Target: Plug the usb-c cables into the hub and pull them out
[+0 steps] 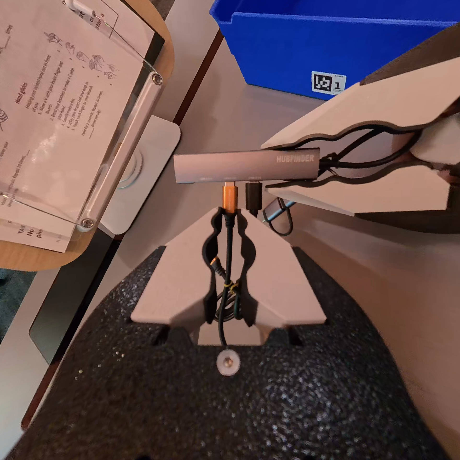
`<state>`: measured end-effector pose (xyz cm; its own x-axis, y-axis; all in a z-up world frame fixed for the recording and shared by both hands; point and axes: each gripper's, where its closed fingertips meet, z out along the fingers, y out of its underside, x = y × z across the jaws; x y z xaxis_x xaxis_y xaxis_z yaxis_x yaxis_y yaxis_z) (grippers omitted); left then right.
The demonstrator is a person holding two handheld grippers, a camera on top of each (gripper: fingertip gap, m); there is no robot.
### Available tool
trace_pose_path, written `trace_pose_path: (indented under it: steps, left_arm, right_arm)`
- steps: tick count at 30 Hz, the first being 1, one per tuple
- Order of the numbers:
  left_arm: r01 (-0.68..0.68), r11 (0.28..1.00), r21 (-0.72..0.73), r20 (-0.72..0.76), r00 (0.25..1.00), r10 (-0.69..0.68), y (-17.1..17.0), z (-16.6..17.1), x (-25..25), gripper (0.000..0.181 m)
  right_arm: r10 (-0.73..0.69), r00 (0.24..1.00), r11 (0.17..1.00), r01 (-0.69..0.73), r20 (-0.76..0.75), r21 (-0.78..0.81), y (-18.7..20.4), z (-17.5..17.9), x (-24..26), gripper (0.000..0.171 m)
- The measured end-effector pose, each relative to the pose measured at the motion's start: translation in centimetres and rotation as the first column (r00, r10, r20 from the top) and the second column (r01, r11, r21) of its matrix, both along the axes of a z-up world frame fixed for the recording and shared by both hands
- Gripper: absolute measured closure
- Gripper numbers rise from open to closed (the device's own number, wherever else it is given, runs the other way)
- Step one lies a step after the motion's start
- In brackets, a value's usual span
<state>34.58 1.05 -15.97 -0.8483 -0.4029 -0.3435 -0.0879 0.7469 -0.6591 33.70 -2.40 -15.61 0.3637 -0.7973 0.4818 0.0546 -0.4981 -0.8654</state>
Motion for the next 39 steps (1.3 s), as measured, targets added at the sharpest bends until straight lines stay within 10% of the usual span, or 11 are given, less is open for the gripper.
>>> trace_pose_path:
  steps: [39]
  left_arm:
    - [0.250,0.941,-0.229,0.268,0.945,-0.185,-2.7,4.4,-0.6,0.173]
  right_arm:
    - [0.143,0.989,0.930,-0.117,-0.050,0.349,-1.6,1.9,-0.5,0.145]
